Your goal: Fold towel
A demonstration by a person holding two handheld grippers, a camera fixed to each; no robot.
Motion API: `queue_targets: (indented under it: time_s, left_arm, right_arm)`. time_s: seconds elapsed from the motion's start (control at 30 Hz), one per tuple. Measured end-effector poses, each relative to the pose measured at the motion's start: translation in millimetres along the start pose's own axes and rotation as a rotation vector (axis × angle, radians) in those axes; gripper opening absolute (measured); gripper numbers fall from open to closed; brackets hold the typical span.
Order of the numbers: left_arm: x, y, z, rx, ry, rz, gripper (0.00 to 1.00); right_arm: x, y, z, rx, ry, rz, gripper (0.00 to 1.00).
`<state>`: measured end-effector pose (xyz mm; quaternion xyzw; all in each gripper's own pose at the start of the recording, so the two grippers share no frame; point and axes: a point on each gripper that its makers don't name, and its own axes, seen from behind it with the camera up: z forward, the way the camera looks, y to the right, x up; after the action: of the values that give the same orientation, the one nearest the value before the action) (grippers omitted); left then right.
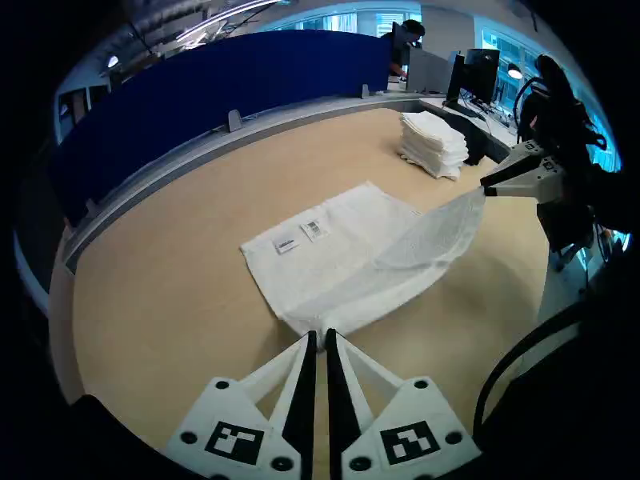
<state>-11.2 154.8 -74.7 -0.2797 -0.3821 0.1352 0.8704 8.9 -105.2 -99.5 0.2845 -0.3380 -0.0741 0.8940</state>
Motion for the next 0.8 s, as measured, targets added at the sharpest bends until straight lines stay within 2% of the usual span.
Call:
queue_targets:
  time_s: [0.27, 0.4, 0.67, 0.8]
  left_arm:
    - [3, 10.5, -15.7, -0.009, 0.001, -0.047, 0.08]
    - [3, 11.7, -19.7, -0.01, 0.001, -0.074, 0.08]
    - [3, 10.8, -17.1, -0.009, -0.006, -0.119, 0.08]
    - [4, 4.5, -11.5, 0.004, -0.025, -0.141, 0.08]
  right_arm:
    - [11, -7, -15.4, 0.005, 0.023, 0.025, 0.16]
    - [14, -5, -19.8, -0.002, 0.028, 0.027, 0.16]
    - [14, 2, -13.8, -0.01, 0.021, 0.043, 0.16]
    - [15, 8, -5.7, -0.018, 0.016, 0.04, 0.16]
